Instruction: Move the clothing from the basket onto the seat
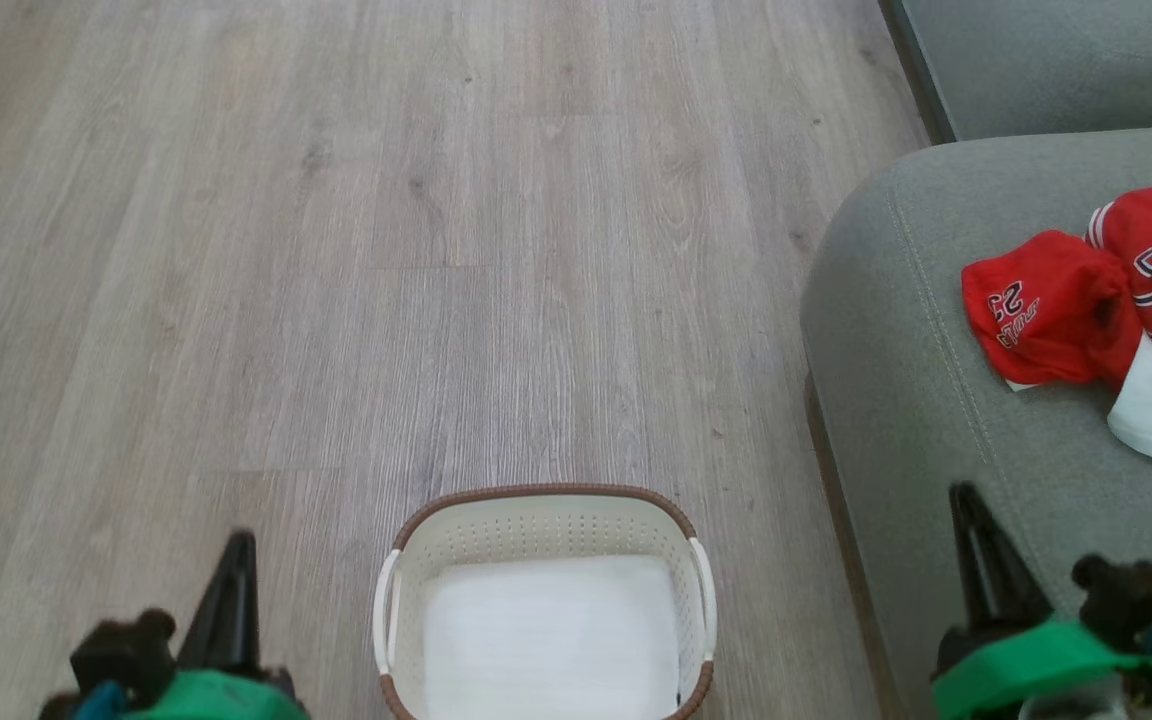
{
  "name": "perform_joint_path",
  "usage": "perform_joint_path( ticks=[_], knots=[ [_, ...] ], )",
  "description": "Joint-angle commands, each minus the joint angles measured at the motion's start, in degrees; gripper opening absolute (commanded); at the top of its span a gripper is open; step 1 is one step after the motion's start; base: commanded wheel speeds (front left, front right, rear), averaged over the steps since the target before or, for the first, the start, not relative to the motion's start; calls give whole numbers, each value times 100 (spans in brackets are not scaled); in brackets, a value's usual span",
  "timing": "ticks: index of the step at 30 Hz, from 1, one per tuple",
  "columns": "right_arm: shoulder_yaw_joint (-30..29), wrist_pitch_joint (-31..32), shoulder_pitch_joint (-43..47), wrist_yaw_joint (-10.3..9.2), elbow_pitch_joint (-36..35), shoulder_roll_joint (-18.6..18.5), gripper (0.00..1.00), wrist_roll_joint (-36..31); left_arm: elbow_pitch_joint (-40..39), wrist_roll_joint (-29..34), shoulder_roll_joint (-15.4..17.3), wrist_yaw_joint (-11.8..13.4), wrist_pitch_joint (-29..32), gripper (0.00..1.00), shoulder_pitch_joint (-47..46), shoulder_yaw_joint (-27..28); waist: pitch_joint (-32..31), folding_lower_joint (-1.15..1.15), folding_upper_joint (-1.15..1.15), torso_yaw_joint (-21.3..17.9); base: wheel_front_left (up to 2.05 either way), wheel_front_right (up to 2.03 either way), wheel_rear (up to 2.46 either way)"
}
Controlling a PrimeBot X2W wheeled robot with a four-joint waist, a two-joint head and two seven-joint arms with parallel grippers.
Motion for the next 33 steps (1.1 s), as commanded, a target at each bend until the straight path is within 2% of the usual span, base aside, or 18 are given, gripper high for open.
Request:
perform_joint_path(
  ticks=[1, 33],
  knots=[
    [-23, 20, -56, 0, -91, 0, 0, 96, -69, -96, 5, -6, 34, 0, -72, 25, 2, 0, 0, 0, 0, 0, 0],
    [-178, 500, -344, -1, 68, 66, 0, 2003, 5, -2079, -85, -125, 556, 0, -371, 269, 39, 0, 0, -11, 0, 0, 0]
  ],
)
